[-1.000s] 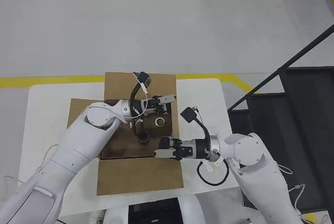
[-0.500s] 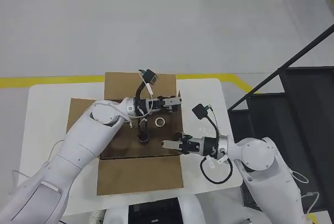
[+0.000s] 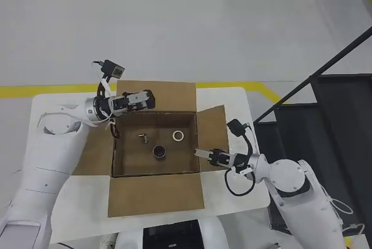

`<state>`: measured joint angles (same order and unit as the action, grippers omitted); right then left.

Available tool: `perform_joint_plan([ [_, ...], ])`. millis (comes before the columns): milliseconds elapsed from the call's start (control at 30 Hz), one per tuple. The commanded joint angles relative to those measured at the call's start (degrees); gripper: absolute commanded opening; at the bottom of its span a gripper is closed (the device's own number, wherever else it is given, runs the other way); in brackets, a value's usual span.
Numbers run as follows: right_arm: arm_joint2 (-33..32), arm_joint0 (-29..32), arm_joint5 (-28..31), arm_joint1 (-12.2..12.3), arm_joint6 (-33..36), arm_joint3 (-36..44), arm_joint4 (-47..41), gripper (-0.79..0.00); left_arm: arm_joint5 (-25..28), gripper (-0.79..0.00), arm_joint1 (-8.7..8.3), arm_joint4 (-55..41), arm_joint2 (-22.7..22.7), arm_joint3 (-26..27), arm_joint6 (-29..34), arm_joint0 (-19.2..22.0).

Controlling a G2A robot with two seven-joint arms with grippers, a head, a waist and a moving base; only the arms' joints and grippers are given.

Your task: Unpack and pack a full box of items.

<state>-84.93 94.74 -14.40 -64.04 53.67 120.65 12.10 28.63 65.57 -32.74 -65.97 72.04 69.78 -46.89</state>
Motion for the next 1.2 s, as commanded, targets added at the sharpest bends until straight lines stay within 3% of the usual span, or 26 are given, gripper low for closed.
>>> perform_joint_plan([
  [0, 0.3, 0.2, -1.1, 0.2, 0.0, -0.4, 3.1, 0.0, -0.8, 0.0, -1.37, 1.4, -4.5, 1.2, 3.2, -1.9],
  [267, 3.0, -1.1, 2.3, 0.3, -3.4, -6.2, 5.8, 0.0, -4.2, 0.0, -5.81, 5.2, -20.3, 3.7, 10.0, -10.0],
  [567, 9.2, -5.5, 2.9, -0.2, -3.3, -13.4, 5.8, 0.0, -6.7, 0.0, -8.33, 4.7, -33.8, 6.6, 6.0, -19.8],
  [933, 12.0, -10.5, 3.0, -0.2, -3.9, -11.0, 9.3, 0.0, -7.4, 0.0, -9.13, 4.3, -39.0, 9.1, 0.0, -27.1],
  [1167, 14.4, -15.6, 5.7, 0.0, -1.8, -5.2, 15.2, 0.0, -6.9, 0.0, -9.17, 4.8, -39.3, 8.9, -0.7, -27.5],
])
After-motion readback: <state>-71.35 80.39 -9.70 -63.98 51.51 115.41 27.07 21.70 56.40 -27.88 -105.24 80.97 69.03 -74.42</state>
